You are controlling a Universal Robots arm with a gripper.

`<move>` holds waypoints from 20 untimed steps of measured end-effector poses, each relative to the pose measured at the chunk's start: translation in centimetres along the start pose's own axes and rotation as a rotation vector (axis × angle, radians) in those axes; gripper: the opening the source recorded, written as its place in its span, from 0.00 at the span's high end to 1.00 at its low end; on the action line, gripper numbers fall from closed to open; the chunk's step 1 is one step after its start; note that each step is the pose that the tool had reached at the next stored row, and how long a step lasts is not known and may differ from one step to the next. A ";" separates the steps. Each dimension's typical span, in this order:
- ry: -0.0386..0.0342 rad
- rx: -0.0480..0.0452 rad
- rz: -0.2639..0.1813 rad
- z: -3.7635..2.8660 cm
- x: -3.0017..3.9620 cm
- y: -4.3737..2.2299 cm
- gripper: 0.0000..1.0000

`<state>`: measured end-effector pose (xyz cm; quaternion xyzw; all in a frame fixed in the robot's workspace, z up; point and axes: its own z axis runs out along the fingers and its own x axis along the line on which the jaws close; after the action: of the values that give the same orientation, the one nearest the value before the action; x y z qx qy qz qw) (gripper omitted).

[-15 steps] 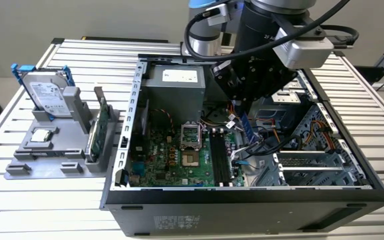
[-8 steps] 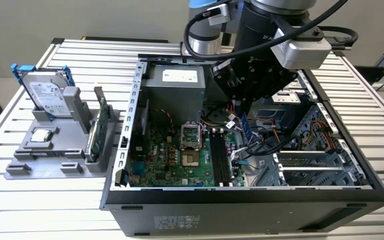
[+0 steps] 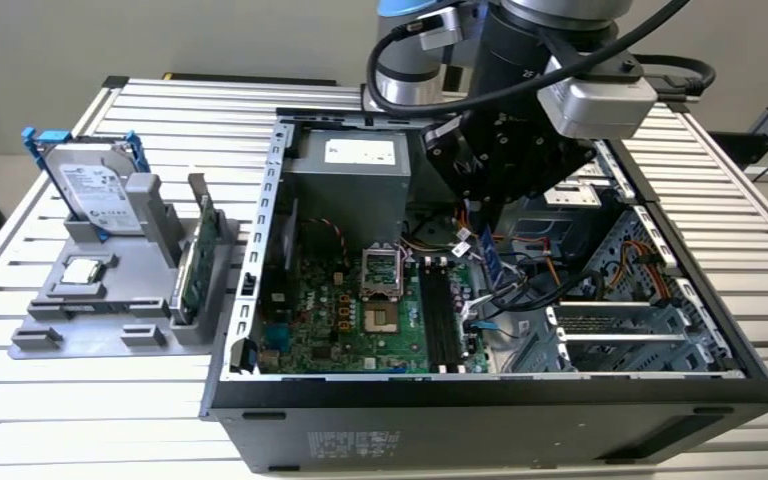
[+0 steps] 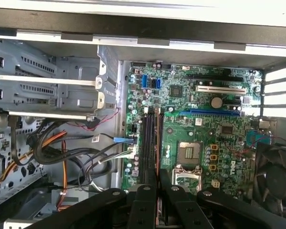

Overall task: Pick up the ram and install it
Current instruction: 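Insert the ram into the slot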

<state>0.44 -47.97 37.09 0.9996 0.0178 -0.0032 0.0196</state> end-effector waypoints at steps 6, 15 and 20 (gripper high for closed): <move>-0.0010 0.0002 0.026 0.03 0.00 0.00 1.00; -0.0030 0.0006 0.076 0.21 0.00 -0.01 1.00; -0.0049 0.0009 0.126 0.38 0.00 -0.01 1.00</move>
<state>0.44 -47.97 36.71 0.9988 -0.0451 -0.0044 0.0194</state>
